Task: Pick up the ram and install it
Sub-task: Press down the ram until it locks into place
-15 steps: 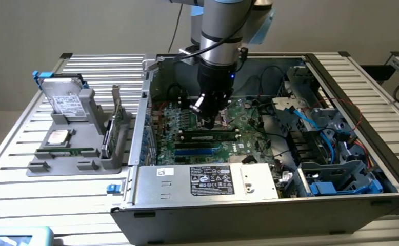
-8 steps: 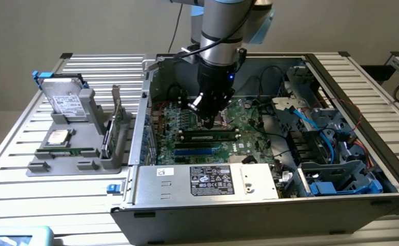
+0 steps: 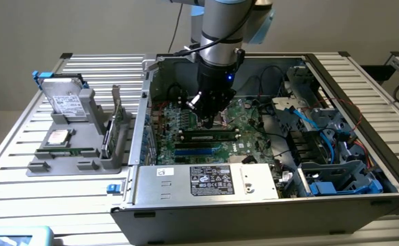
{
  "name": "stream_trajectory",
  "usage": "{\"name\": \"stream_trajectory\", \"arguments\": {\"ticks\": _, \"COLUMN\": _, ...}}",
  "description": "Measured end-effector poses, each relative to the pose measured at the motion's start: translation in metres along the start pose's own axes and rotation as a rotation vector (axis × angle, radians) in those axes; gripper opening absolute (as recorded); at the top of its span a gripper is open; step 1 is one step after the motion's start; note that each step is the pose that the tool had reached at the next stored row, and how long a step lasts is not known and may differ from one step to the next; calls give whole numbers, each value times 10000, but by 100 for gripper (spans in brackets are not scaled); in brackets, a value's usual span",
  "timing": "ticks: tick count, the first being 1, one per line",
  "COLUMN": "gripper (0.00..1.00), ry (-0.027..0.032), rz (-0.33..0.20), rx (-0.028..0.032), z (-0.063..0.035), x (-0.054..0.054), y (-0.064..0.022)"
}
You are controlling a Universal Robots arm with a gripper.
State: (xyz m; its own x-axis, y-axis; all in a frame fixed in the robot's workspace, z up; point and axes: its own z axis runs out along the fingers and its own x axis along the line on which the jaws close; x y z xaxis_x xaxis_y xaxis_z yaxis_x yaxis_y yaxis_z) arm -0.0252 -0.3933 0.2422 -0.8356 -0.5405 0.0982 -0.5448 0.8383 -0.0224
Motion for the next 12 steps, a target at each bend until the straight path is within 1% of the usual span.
{"name": "stream_trajectory", "arguments": {"ticks": 1, "gripper": 11, "ry": -7, "rz": 116, "rx": -6, "z": 0, "x": 0, "y": 0}}
{"name": "stream_trajectory", "arguments": {"ticks": 3, "gripper": 11, "ry": -40, "rz": 320, "rx": -4, "z": 1, "x": -1, "y": 0}}
{"name": "stream_trajectory", "arguments": {"ticks": 6, "gripper": 11, "ry": -107, "rz": 625, "rx": 15, "z": 0, "x": 0, "y": 0}}
{"name": "stream_trajectory", "arguments": {"ticks": 9, "gripper": 11, "ry": -193, "rz": 897, "rx": 45, "z": 1, "x": -1, "y": 0}}
{"name": "stream_trajectory", "arguments": {"ticks": 12, "gripper": 11, "ry": -235, "rz": 1195, "rx": 52, "z": 1, "x": -1, "y": 0}}
